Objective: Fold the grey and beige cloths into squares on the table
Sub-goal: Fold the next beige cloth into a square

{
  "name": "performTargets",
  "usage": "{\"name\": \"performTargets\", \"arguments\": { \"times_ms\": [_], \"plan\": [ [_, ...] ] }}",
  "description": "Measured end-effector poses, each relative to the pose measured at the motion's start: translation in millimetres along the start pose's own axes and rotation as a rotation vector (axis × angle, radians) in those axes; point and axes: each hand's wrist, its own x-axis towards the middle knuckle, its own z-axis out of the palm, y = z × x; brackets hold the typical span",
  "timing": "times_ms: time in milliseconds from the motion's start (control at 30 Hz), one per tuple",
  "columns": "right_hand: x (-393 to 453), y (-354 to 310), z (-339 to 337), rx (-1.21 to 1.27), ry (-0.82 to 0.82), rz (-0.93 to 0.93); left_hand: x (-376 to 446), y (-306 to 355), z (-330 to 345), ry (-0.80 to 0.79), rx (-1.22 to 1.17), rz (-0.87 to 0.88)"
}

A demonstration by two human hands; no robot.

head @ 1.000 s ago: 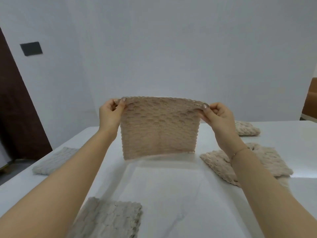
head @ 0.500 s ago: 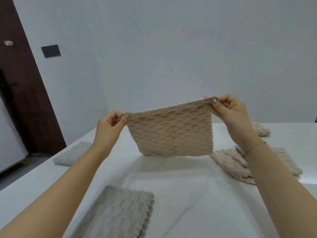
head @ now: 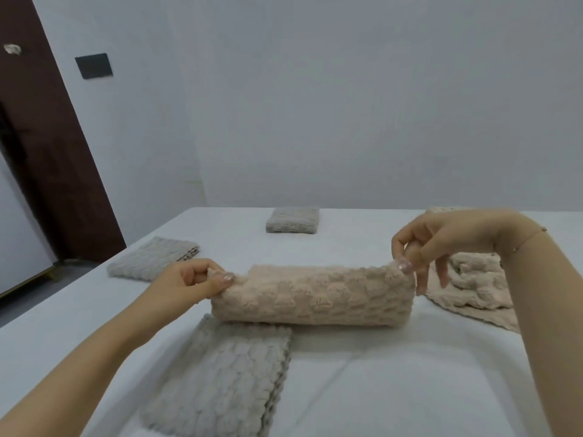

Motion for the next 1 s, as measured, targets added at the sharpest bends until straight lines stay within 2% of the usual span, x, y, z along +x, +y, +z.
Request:
{"name": "performTargets", "arguments": {
  "times_ms": [100, 200, 400, 567, 667, 767, 1000],
  "plan": [
    [6, 4, 1, -0.008, -0.094, 0.035, 1, -2, 2, -0.057, 0.015, -0.054],
    [17, 14, 2, 0.058, -0.083, 0.054, 14, -7, 4, -0.057, 0.054, -0.091],
    [52, 50, 7, 0.222, 0.266, 0.107, 77, -18, 29, 0.041, 0.204, -0.136],
    [78, 75, 16, 0.279, 0.449, 0.150, 123, -45, 54, 0.089, 0.421, -0.197],
    [88, 88, 21, 0.314, 0.510, 0.203, 123, -65, 66, 0.171, 0.556, -0.122],
    [93, 95, 24, 0.340, 0.544, 0.224, 115, -78, 71, 0.279, 0.547, -0.040],
    [101, 96, 27, 0.241, 0.616, 0.252, 122, -86, 73, 0.329, 0.570, 0.017]
  ]
}}
